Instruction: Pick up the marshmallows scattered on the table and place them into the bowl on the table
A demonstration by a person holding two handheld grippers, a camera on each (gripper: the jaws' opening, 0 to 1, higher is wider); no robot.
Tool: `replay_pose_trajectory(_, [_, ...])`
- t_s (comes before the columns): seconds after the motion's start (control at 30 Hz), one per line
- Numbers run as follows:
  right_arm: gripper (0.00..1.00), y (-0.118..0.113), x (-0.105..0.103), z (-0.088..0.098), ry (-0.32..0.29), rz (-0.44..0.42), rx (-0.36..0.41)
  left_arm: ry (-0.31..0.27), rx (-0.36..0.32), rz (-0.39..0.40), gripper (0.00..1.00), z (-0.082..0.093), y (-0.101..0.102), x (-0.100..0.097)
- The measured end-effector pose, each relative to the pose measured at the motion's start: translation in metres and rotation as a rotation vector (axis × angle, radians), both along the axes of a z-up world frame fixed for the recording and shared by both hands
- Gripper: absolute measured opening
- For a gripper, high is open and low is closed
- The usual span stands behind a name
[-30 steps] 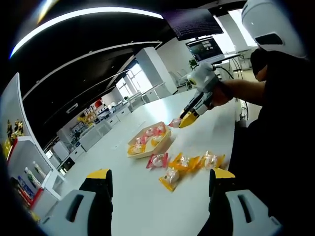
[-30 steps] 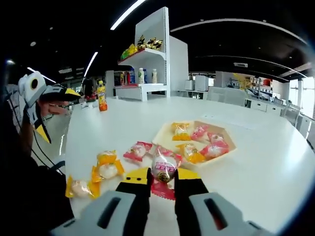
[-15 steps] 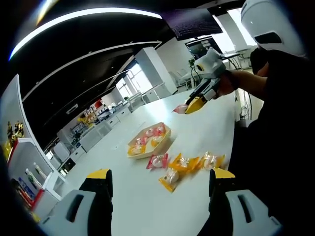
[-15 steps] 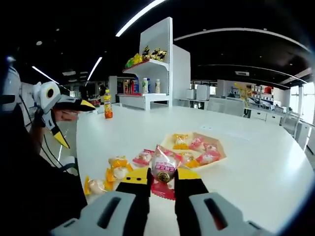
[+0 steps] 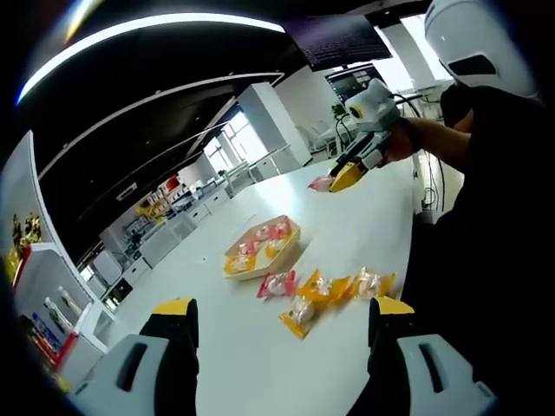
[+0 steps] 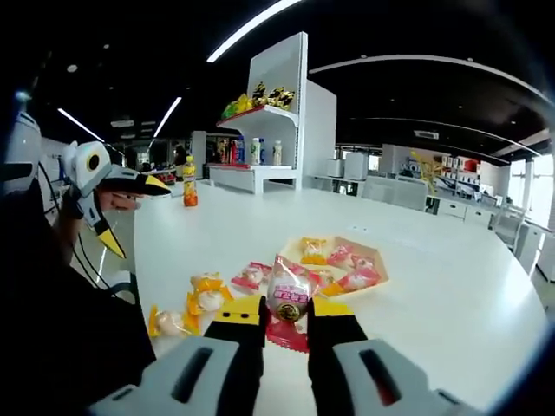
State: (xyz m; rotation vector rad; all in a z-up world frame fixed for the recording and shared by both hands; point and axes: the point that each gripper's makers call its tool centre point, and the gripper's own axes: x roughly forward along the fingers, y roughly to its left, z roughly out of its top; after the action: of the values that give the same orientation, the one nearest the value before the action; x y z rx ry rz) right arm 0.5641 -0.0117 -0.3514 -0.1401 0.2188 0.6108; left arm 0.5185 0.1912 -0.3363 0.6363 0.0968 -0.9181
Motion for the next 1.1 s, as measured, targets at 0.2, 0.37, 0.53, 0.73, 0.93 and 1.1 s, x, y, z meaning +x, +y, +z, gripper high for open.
replay_pose_trajectory(0.2, [0.16,-0.003,0.001,0.003,-0.006,-0.009,0.002,-0.001,-0.002,0.003,0.79,0.001,0.001,0.0])
replay_pose_trajectory(0.37, [0.16,-0.006,-0.002,0.009,-0.018,-0.011,-0.003,-0.003,-0.006,0.004,0.79,0.002,0.002,0.0])
replay_pose_trajectory(0.53, [0.16,-0.008,0.003,0.016,-0.031,-0.015,0.0,-0.001,-0.007,0.004,0.79,0.002,0.001,0.001])
replay_pose_trajectory(0.73, [0.16,-0.012,0.033,0.028,-0.043,-0.046,-0.005,0.004,-0.02,-0.012,0.79,0.004,0.0,-0.003])
replay_pose_trajectory(0.93, [0.16,-0.008,0.066,0.033,-0.068,-0.062,-0.02,0.008,-0.006,0.002,0.79,-0.001,0.002,0.003])
replay_pose_trajectory(1.1, [0.16,0.006,0.096,0.015,-0.024,-0.049,-0.034,0.013,-0.002,0.0,0.79,-0.003,0.0,0.004])
